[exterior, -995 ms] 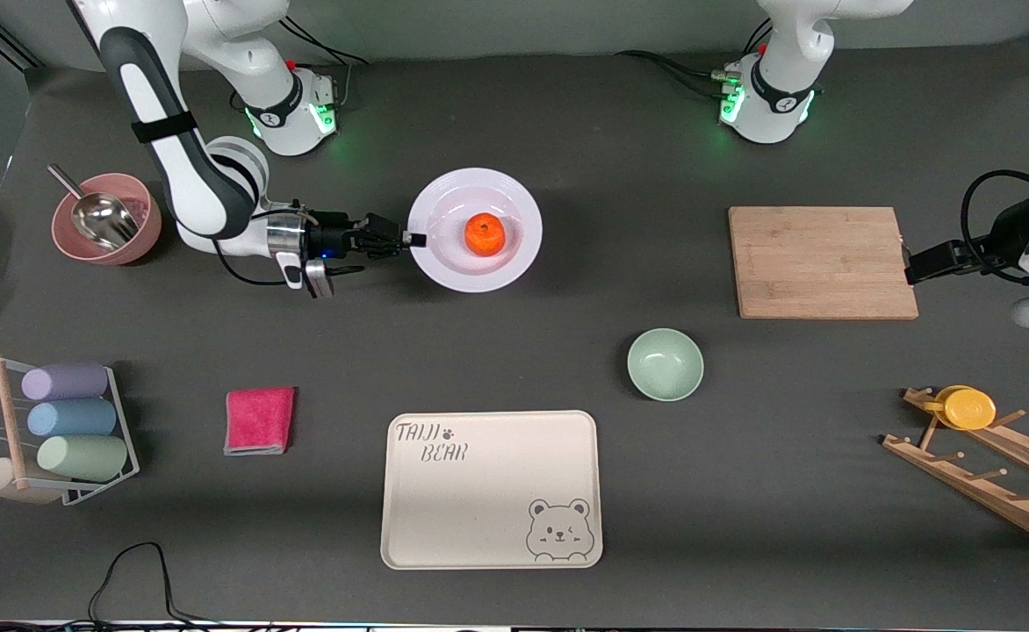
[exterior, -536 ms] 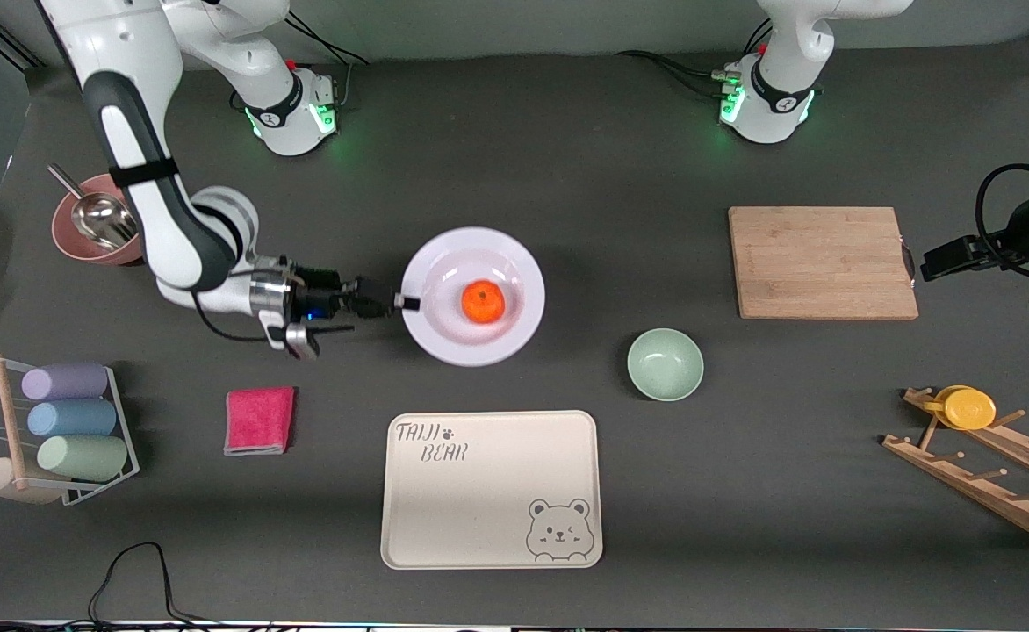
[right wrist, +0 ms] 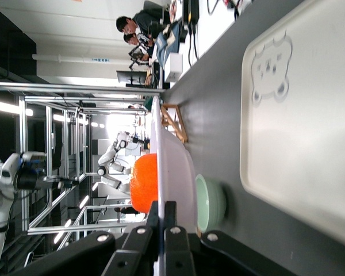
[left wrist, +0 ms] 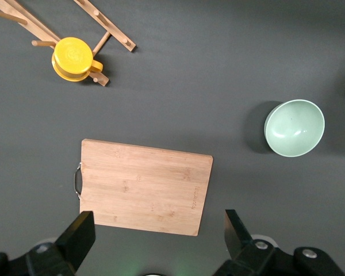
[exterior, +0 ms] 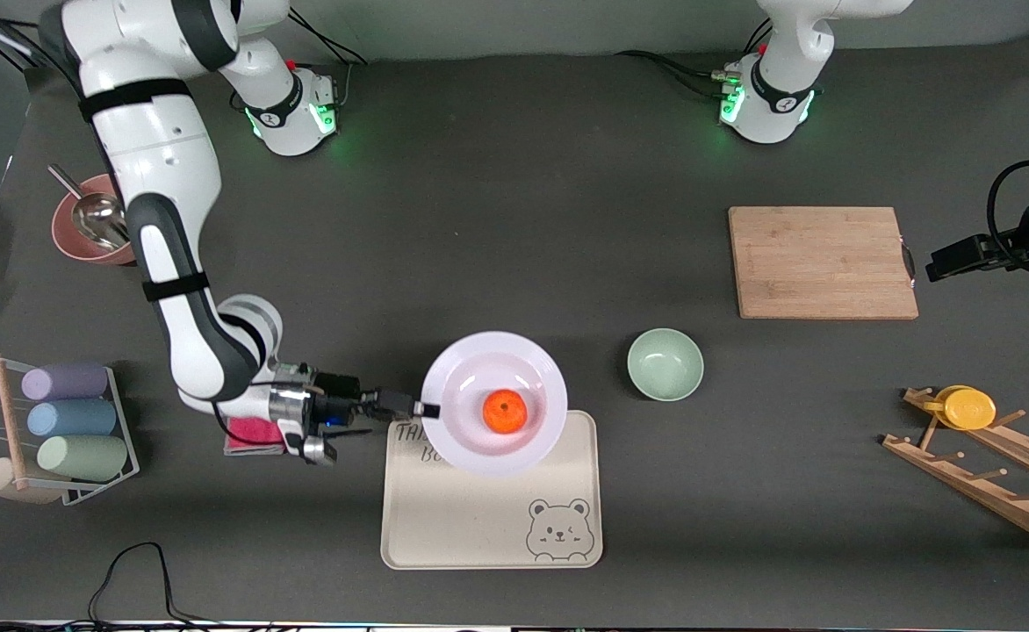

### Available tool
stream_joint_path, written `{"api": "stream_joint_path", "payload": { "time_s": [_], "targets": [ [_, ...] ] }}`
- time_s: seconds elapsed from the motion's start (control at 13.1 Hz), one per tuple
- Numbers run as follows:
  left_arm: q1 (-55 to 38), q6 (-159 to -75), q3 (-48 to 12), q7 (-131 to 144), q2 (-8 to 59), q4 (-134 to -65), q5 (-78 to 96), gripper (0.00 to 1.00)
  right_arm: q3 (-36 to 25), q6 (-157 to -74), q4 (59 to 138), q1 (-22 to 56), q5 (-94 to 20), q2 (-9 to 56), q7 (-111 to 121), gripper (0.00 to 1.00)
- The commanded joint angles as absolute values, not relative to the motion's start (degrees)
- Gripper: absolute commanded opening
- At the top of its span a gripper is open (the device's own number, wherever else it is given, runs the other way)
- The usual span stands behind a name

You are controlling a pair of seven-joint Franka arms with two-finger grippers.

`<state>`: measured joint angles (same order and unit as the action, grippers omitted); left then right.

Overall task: Place orange and plate with both arms
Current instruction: 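Slide the plate with the orange onto the cream bear tray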

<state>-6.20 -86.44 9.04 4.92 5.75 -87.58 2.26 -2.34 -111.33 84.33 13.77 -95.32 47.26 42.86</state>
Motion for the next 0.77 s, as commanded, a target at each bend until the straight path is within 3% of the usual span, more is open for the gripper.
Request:
{"api": "stream_joint_path", "payload": {
  "time_s": [0.0, 0.15, 0.46, 0.69],
  "targets": [
    [-5.71, -85.42, 9.23, 3.6, 6.94, -85.34, 2.2, 1.0, -4.04, -110.21, 66.13, 13.54, -94.57, 58.77, 35.79, 0.0],
    [-5.71, -86.57, 9.32, 3.52, 6.77, -85.34, 2.11, 1.0, -4.31, -110.21, 62.32, 13.54, -94.66, 61.69, 34.89, 0.0],
    [-6.42, -90.78, 8.97, 3.96, 7.21, -85.6, -1.06, 0.99, -4.22, -111.88, 63.28, 13.54, -95.01, 63.71, 37.44, 0.0],
    [-6.15, -90.09, 9.05, 3.43, 6.68, -85.96, -1.4, 0.88, -4.13, -115.21, 65.04, 13.71, -95.01, 65.74, 41.38, 0.0]
  ]
}}
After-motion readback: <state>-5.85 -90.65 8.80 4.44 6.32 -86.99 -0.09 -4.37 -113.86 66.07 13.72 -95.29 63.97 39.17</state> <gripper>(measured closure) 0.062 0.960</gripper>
